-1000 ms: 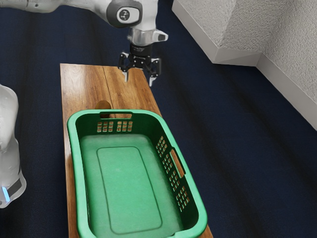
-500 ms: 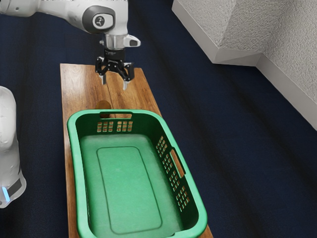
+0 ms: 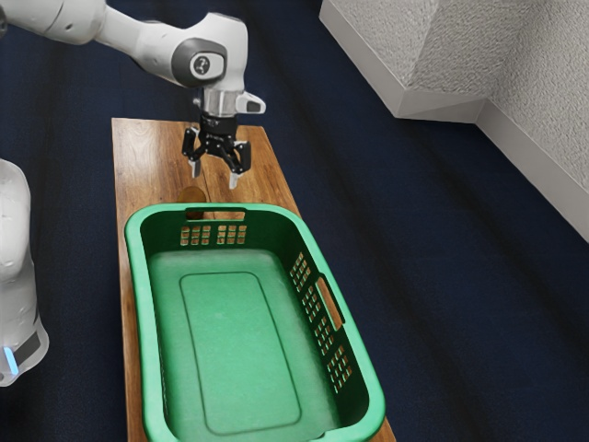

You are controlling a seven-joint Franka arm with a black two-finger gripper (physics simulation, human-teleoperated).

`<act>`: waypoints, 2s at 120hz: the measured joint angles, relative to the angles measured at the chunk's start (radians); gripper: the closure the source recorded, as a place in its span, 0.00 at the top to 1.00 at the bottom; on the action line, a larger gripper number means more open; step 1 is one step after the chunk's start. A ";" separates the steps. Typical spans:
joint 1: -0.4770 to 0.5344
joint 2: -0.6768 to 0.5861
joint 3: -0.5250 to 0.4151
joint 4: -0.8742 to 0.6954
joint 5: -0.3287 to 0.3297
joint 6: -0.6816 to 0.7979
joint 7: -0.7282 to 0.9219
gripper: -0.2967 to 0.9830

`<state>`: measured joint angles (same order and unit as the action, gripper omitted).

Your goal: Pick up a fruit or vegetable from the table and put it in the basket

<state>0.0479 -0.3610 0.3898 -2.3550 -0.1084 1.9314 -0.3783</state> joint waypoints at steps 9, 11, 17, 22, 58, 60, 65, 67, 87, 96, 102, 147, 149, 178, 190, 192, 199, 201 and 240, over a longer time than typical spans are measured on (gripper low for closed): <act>-0.010 0.013 0.000 -0.001 -0.010 0.006 0.007 0.77; -0.012 0.015 0.000 -0.001 -0.013 0.008 0.009 0.77; -0.015 0.016 -0.001 -0.002 -0.019 0.012 0.013 0.77; -0.017 0.013 -0.003 -0.002 -0.023 0.015 0.016 0.77; -0.009 -0.108 -0.006 -0.114 -0.023 0.048 0.025 0.78; -0.009 -0.106 -0.006 -0.115 -0.023 0.050 0.025 0.77; -0.010 -0.102 -0.006 -0.116 -0.023 0.056 0.025 0.77; -0.011 -0.099 -0.006 -0.116 -0.023 0.058 0.026 0.77; -0.033 -0.073 -0.008 -0.116 -0.027 0.084 0.025 0.77; -0.055 -0.074 -0.010 -0.119 -0.029 0.098 0.021 0.77; -0.066 -0.087 -0.010 -0.134 -0.030 0.107 0.018 0.77; -0.077 -0.138 -0.031 -0.249 -0.020 0.171 -0.071 0.74; -0.075 -0.132 -0.030 -0.249 -0.023 0.172 -0.075 0.74; -0.053 -0.105 -0.047 -0.237 -0.054 0.182 -0.123 0.72; -0.050 -0.113 -0.049 -0.235 -0.059 0.184 -0.133 0.56; -0.050 -0.114 -0.049 -0.235 -0.059 0.185 -0.134 0.55; -0.045 -0.117 -0.049 -0.234 -0.058 0.185 -0.141 0.52; -0.044 -0.118 -0.049 -0.234 -0.058 0.185 -0.143 0.52; 0.026 -0.161 -0.075 -0.219 -0.056 0.186 -0.172 0.52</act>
<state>0.0739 -0.5216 0.3143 -2.5736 -0.1646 2.1179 -0.5507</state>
